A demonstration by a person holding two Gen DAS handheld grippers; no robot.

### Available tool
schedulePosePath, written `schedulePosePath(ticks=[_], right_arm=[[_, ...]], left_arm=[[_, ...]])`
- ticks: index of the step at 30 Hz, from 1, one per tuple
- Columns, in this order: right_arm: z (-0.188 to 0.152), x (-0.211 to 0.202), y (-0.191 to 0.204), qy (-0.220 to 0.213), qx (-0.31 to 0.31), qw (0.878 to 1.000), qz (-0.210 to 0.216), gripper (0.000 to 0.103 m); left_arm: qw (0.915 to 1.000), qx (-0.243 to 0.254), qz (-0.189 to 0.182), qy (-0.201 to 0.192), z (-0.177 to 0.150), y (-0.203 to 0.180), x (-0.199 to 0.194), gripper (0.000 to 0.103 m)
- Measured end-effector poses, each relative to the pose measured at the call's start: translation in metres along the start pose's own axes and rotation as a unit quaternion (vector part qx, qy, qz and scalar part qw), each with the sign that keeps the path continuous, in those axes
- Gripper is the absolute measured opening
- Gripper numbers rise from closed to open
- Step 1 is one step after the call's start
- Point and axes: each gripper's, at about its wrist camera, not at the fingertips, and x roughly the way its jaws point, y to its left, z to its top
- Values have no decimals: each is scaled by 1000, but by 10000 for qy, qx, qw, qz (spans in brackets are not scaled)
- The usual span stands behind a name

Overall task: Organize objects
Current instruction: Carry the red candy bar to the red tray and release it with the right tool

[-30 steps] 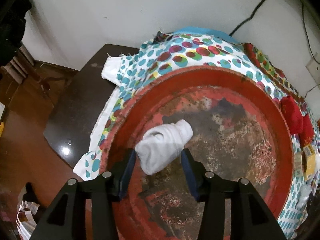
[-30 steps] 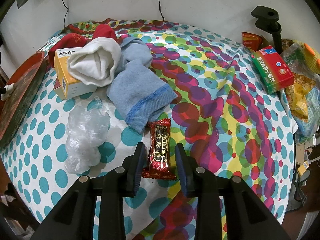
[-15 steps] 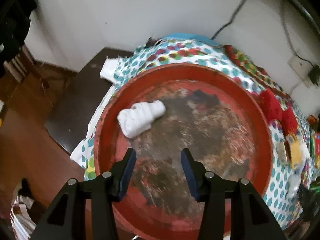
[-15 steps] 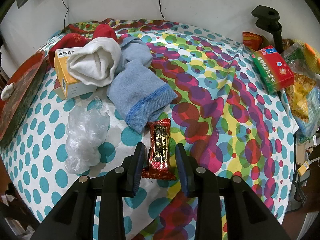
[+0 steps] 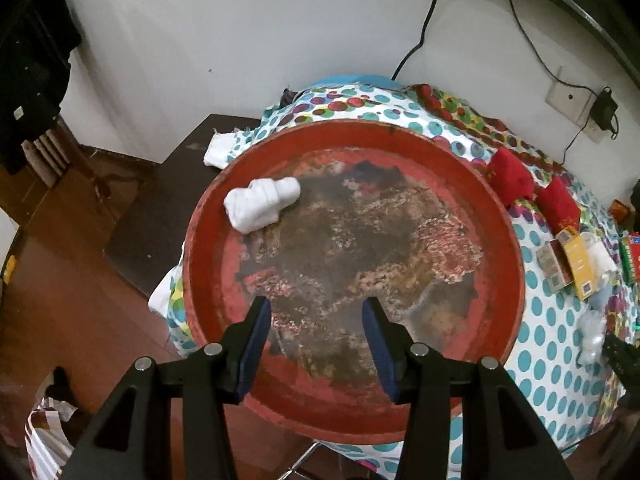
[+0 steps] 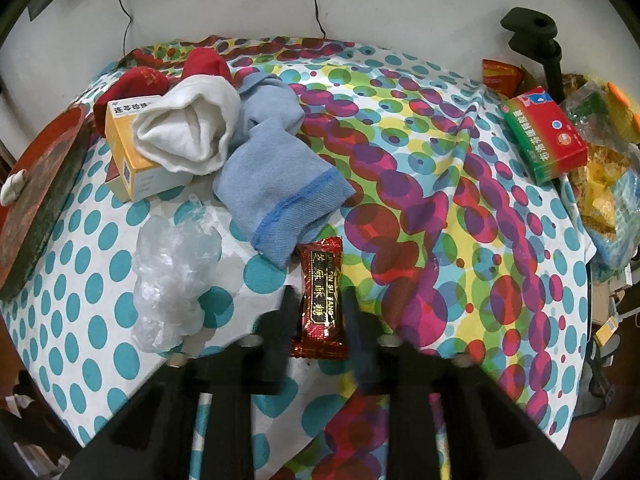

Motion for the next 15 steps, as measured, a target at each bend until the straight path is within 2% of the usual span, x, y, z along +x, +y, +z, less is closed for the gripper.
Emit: schedulePosePath(ticks=[7,12,15], right_arm=[[-6,-7,6,37,102,9999,-111,18],[-11,-17,7,31,247,9996,-165,18],[-12,-32,2,-68,412,9989,-201,18]], left_arm=[[9999,17,136,-37,14,10,-12,49],[9988,-11,412,-253,25,22,-36,49],[9986,-126,382,-345,26,29,-48,50]])
